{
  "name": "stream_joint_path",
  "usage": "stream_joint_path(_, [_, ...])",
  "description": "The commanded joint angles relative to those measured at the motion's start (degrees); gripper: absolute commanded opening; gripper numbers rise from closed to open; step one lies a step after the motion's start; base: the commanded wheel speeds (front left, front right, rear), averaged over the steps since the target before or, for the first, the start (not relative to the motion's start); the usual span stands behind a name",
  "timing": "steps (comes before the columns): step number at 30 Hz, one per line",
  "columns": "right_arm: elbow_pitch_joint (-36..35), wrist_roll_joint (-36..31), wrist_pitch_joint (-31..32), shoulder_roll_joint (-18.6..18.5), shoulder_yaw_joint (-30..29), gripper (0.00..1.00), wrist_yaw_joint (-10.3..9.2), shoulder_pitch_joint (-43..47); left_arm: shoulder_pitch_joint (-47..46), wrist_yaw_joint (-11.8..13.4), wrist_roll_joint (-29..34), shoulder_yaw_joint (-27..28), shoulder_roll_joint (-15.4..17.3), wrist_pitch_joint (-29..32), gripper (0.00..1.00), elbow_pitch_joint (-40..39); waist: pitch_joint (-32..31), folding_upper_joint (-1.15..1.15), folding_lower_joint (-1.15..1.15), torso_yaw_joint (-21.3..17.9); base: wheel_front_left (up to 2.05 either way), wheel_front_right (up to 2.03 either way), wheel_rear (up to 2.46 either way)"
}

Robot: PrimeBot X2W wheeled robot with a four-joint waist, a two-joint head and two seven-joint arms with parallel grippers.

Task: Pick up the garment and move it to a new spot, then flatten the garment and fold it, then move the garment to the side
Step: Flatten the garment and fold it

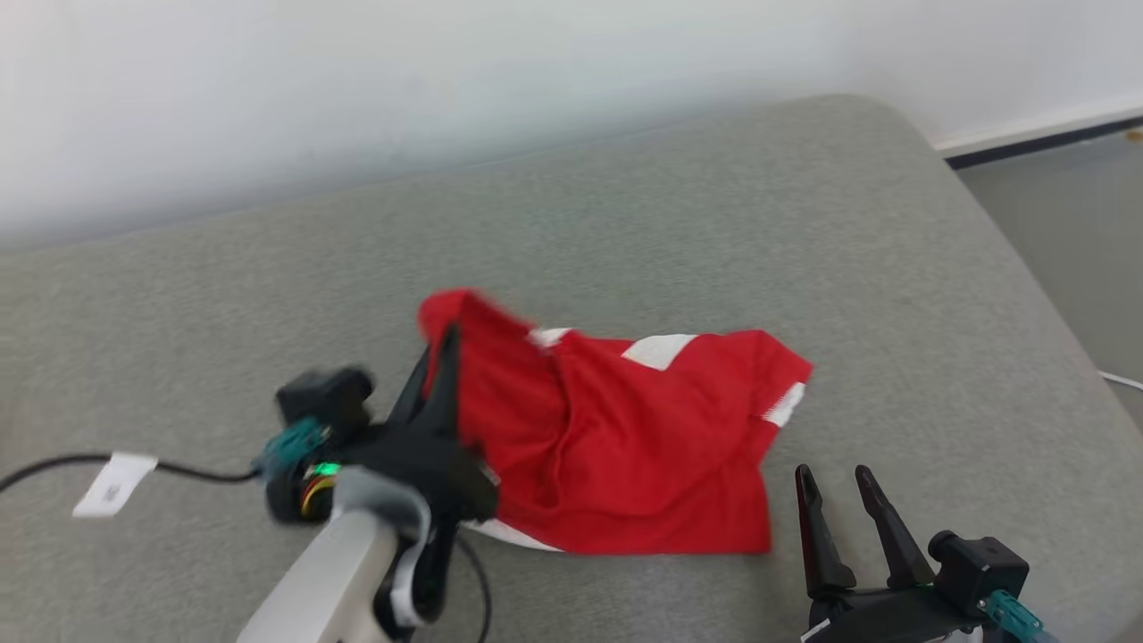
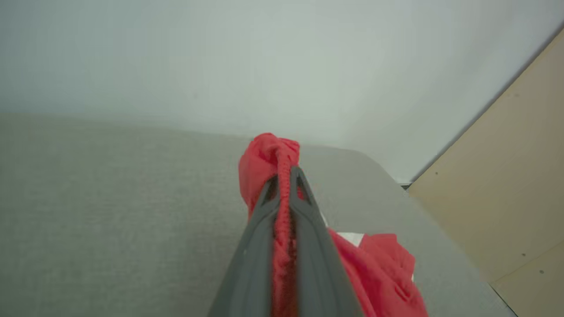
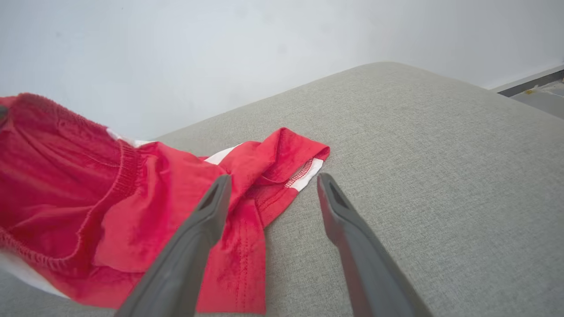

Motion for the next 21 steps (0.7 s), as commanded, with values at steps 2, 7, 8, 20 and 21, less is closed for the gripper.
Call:
stream_joint_path(2, [0.2,-0.8,-0.2,0.0,0.3,1.00,-0.12,-0.8,2.1,0.3,-1.5,1.9,0.4,-1.4,0.00,3.2,0.4,0.00,0.00,3.2,0.00,0.00,0.00])
stream_joint_path(7, [0.8,-1.0,-0.2,0.0,1.0,1.00,-0.12,-1.2,4.0,0.6,-3.4,5.7,-0.2,-3.3,1.00,9.8,-0.3,0.00,0.00,4.6,0.00,0.00,0.00])
stream_joint_path(8, [1.0,-1.0,-0.2,0.0,1.0,1.00,-0.12,-1.2,4.1,0.5,-3.7,6.5,-0.3,-3.6,1.00,10.9,-0.5,0.00,0.00,4.7,0.00,0.00,0.00])
stream_joint_path(20, [0.8,-1.9,-0.2,0.0,0.4,1.00,-0.12,0.6,9.0,-2.5,-3.1,14.0,-0.5,-3.0,1.00,12.5,-2.7,0.00,0.00,5.2,0.00,0.00,0.00])
stream_joint_path(21, [0.8,-2.0,-0.2,0.0,0.4,1.00,-0.12,0.8,8.1,-3.4,-3.4,13.1,-0.9,-1.6,1.00,12.2,-2.7,0.00,0.00,5.2,0.00,0.00,0.00])
